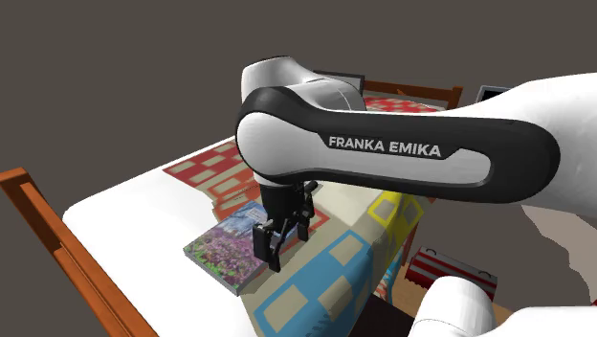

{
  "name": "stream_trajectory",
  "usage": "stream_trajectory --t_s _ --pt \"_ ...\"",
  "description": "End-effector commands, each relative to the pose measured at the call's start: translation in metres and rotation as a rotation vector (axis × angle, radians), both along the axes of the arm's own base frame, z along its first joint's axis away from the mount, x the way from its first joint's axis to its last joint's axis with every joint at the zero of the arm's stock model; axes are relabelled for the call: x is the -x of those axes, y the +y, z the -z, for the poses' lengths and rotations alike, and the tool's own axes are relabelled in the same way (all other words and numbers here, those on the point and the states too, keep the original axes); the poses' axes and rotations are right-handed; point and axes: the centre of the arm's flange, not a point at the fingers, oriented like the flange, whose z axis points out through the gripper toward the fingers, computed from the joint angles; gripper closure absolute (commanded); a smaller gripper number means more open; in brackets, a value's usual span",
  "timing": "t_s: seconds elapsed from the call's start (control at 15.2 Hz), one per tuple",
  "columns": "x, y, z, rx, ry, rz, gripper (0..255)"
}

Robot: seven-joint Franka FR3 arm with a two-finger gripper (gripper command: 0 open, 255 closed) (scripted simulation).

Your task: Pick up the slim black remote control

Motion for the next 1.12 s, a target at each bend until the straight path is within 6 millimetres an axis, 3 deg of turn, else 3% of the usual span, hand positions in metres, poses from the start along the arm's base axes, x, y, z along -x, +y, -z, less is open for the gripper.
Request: stream_trajectory --t_s 0.0,0.53,1.06 --pt "0.000 0.000 0.000 0.000 0.000 0.000 0" --pt "0.006 -0.094 0.032 -0.001 -0.051 -0.321 0" --pt "-0.019 -0.184 0.063 -0.002 -0.103 -0.641 0"
